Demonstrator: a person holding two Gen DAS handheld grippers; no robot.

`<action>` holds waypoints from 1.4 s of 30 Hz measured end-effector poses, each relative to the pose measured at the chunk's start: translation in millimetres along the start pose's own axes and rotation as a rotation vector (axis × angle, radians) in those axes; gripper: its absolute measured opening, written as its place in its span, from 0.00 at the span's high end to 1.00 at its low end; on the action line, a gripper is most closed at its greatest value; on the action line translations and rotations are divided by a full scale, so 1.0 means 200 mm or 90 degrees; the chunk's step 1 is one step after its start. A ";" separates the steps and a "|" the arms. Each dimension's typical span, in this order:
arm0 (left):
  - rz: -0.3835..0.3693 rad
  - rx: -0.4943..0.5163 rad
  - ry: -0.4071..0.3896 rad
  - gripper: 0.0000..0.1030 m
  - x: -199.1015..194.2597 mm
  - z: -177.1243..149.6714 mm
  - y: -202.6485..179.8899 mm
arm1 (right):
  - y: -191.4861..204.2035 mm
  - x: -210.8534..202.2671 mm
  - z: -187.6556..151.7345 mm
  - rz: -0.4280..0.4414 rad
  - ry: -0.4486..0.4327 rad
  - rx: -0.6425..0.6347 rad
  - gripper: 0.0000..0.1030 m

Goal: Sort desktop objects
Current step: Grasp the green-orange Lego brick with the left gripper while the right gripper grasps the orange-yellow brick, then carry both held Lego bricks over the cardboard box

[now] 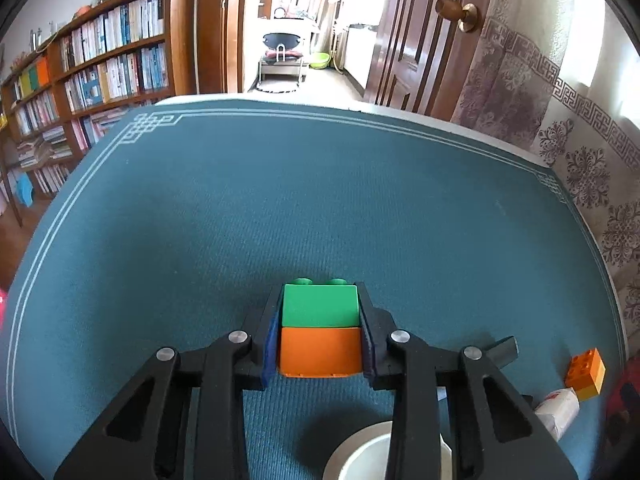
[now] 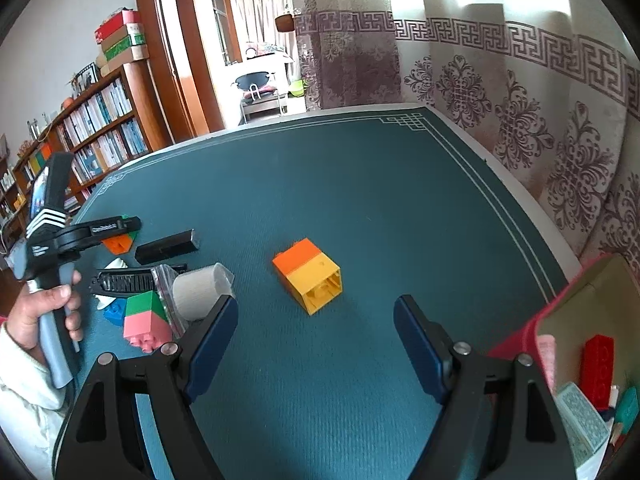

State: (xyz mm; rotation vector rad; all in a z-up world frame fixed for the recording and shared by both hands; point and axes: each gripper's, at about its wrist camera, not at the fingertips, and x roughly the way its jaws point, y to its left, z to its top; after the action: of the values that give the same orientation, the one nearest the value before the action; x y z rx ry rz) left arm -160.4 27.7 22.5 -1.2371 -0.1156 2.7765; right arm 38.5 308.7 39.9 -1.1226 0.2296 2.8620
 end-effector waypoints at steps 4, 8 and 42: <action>-0.010 -0.003 -0.020 0.66 -0.07 0.02 -0.01 | 0.00 0.07 0.03 -0.010 0.003 -0.008 0.19; -0.022 -0.005 -0.033 0.66 -0.11 0.03 -0.01 | -0.01 0.15 0.07 -0.023 0.007 -0.012 0.19; -0.227 0.113 -0.086 0.66 -0.51 -0.09 -0.51 | -0.08 -0.17 0.00 -0.051 -0.018 0.015 0.52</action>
State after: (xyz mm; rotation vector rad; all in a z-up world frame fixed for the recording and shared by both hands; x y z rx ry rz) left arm -72.5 116.5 97.4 -0.8879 -0.0872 2.4953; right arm 64.2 325.1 60.9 -1.0612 0.2125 2.7961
